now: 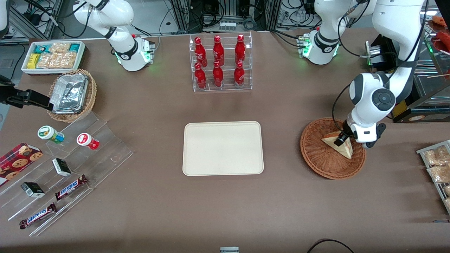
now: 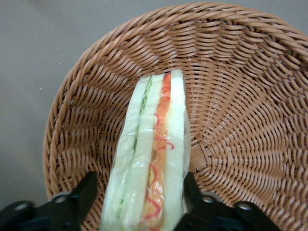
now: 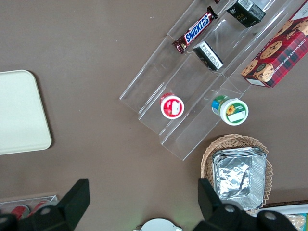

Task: Place sandwich from basket to tray
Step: 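Lower the left gripper and close it on the wrapped sandwich, then lift the sandwich and carry it with the left gripper to the tray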

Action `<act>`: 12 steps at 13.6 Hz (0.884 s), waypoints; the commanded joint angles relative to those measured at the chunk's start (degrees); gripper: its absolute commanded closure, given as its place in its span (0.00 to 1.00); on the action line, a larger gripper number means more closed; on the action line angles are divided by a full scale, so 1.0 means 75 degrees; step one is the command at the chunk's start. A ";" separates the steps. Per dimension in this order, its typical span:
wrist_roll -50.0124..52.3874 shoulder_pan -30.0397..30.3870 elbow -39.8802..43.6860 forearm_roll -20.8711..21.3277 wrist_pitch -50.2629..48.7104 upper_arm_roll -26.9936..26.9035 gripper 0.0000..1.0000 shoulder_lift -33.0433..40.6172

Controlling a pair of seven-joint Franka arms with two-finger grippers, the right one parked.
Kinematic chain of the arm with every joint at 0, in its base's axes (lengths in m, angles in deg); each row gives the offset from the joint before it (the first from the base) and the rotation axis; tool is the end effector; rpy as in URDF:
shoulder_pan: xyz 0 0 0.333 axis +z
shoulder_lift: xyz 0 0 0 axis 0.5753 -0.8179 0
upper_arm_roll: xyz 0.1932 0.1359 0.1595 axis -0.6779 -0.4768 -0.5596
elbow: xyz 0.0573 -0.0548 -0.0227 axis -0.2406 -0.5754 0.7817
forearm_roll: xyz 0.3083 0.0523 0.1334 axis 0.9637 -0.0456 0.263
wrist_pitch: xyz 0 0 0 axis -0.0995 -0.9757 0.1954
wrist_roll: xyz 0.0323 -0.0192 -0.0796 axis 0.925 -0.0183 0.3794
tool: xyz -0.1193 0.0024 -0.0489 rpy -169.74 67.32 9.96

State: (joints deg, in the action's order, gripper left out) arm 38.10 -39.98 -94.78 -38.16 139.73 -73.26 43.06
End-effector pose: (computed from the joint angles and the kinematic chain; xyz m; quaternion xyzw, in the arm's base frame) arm 0.4832 -0.0183 0.2345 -0.9107 -0.4123 -0.0151 0.0210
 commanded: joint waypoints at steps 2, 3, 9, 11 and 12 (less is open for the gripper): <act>0.0216 0.0051 0.0555 0.0016 -0.0556 0.0086 1.00 -0.0036; 0.0146 0.0016 0.0730 0.0086 -0.1036 0.0109 1.00 0.0034; 0.0098 -0.1177 0.2510 0.0508 -0.4211 0.0156 1.00 0.0351; -0.0076 -0.1752 0.3120 0.0508 -0.5056 0.0121 1.00 0.0409; -0.0101 -0.1975 0.3401 0.0508 -0.5396 0.0121 1.00 0.0410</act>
State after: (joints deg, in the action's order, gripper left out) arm 38.33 -51.68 -73.34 -35.39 104.31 -71.78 45.99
